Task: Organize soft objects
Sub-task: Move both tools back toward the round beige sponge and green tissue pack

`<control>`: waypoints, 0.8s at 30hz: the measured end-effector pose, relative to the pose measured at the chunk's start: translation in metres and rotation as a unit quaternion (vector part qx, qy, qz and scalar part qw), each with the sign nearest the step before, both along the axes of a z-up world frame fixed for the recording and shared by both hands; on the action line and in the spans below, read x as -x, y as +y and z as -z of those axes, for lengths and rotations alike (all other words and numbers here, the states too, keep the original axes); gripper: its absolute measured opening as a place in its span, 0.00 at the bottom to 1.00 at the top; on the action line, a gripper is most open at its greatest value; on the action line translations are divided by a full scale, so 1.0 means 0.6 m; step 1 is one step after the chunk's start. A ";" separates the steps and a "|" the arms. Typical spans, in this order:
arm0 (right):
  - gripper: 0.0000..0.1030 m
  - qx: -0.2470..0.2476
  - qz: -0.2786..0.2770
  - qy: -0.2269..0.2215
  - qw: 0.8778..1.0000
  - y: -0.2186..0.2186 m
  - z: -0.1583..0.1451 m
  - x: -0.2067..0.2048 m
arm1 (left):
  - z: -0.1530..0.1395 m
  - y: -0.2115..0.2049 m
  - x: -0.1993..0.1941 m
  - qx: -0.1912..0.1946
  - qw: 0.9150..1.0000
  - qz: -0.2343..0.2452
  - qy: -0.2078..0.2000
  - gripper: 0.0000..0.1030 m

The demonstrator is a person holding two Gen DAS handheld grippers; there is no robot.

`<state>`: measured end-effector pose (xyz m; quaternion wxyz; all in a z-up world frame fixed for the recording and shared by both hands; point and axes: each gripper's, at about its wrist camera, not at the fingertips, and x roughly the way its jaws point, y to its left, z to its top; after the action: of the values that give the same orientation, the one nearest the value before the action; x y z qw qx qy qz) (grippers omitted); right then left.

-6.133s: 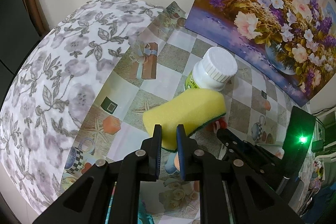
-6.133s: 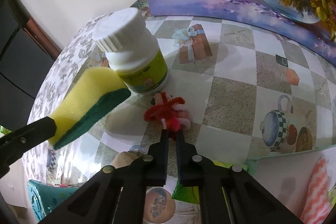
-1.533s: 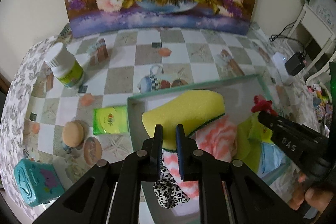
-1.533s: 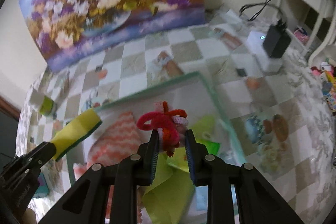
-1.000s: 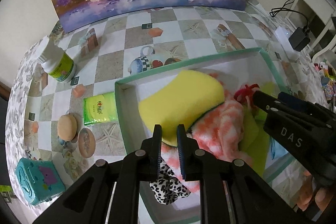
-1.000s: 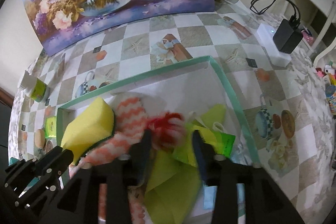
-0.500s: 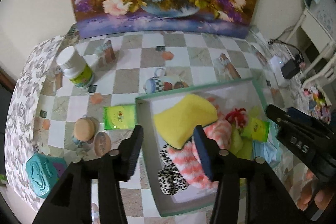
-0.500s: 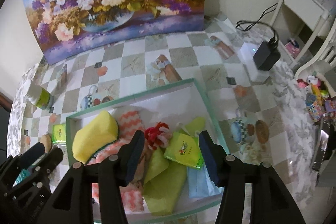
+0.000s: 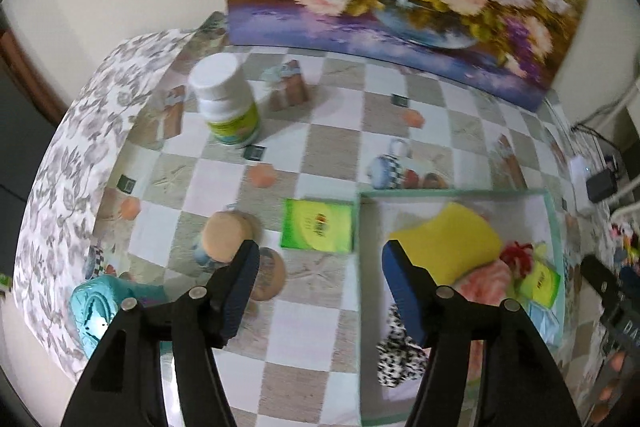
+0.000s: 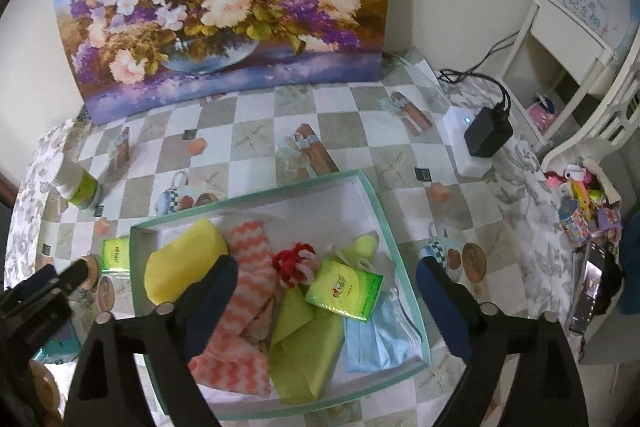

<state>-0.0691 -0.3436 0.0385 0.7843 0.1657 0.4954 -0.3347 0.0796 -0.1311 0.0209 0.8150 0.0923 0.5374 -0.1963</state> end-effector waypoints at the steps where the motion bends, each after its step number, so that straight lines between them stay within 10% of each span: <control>1: 0.99 0.000 -0.002 0.005 1.000 0.001 0.004 -0.002 | 0.001 0.007 -0.005 0.001 1.000 -0.006 -0.002 0.77; 24: 0.99 -0.008 -0.093 0.024 0.995 0.118 0.034 -0.101 | 0.013 0.192 -0.106 -0.010 0.989 -0.149 0.001 0.88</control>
<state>-0.0085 -0.2727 0.0183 0.7983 0.1171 0.5301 -0.2608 0.1431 -0.0160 0.0130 0.8337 0.0188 0.5478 -0.0673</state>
